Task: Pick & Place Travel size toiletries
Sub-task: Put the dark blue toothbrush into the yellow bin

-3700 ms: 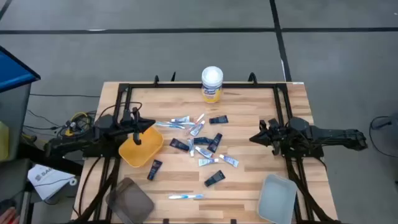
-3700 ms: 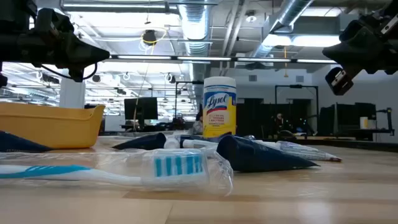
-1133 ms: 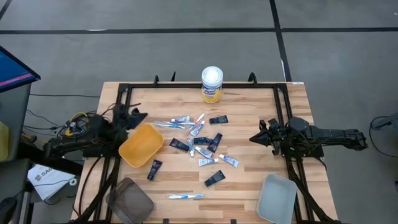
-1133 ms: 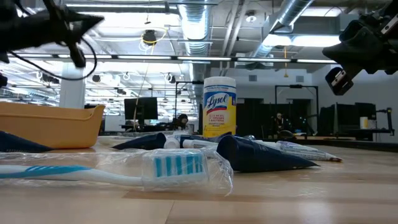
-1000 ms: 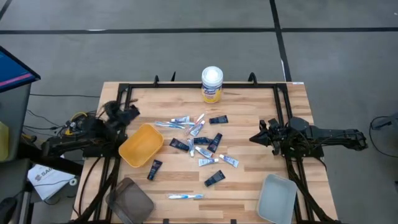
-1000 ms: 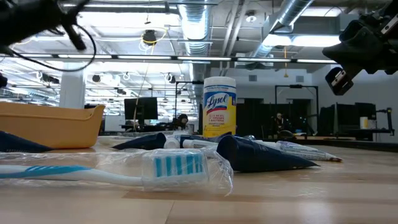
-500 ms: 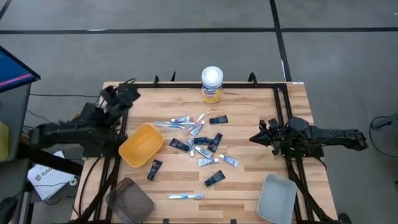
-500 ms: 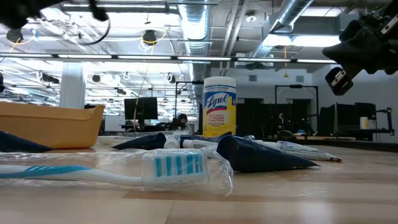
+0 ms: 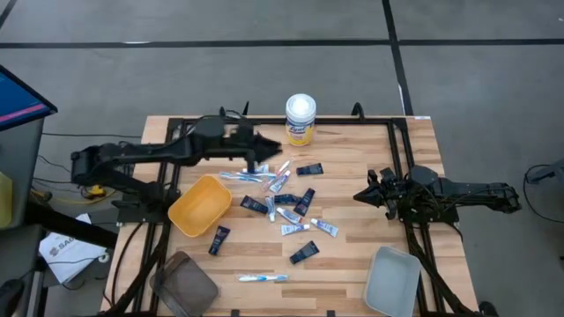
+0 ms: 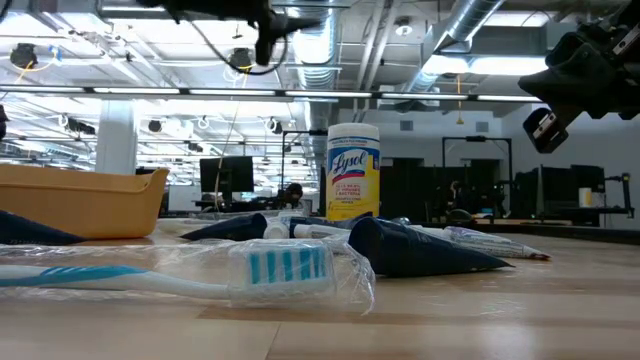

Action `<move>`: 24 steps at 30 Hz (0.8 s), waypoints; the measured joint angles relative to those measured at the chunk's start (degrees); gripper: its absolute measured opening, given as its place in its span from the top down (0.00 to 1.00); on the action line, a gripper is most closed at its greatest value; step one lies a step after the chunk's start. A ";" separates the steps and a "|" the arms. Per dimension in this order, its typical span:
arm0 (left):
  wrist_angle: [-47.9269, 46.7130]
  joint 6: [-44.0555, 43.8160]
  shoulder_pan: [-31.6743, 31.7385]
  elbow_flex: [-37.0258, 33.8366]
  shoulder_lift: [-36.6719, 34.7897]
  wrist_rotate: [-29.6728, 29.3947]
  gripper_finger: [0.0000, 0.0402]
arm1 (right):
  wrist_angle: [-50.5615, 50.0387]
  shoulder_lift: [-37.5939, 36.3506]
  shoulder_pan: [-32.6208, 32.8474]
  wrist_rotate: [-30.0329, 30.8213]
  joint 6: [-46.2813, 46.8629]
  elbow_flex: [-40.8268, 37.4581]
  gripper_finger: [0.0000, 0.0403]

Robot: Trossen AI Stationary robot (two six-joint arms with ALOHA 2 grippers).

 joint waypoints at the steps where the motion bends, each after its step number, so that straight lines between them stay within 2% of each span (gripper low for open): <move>1: -5.26 2.53 0.00 2.37 1.08 0.68 0.55 | 0.01 0.00 0.00 0.00 0.00 -0.01 1.00; 5: -20.88 11.30 0.00 7.90 4.27 0.93 0.47 | 0.02 0.00 0.00 0.00 0.00 -0.02 1.00; 8: -25.56 16.59 0.00 8.29 5.49 0.94 0.44 | 0.02 0.00 0.00 0.00 0.00 -0.01 1.00; 14: -28.34 26.15 0.00 8.38 9.68 0.58 0.43 | 0.02 0.00 0.00 0.00 0.00 -0.01 1.00; 17: -28.37 29.93 0.24 8.38 12.55 -2.38 0.45 | 0.01 0.00 0.00 0.00 0.00 0.00 1.00; 24: -28.48 31.88 0.61 8.36 20.10 -7.93 0.44 | 0.01 0.01 0.00 0.00 0.00 -0.02 1.00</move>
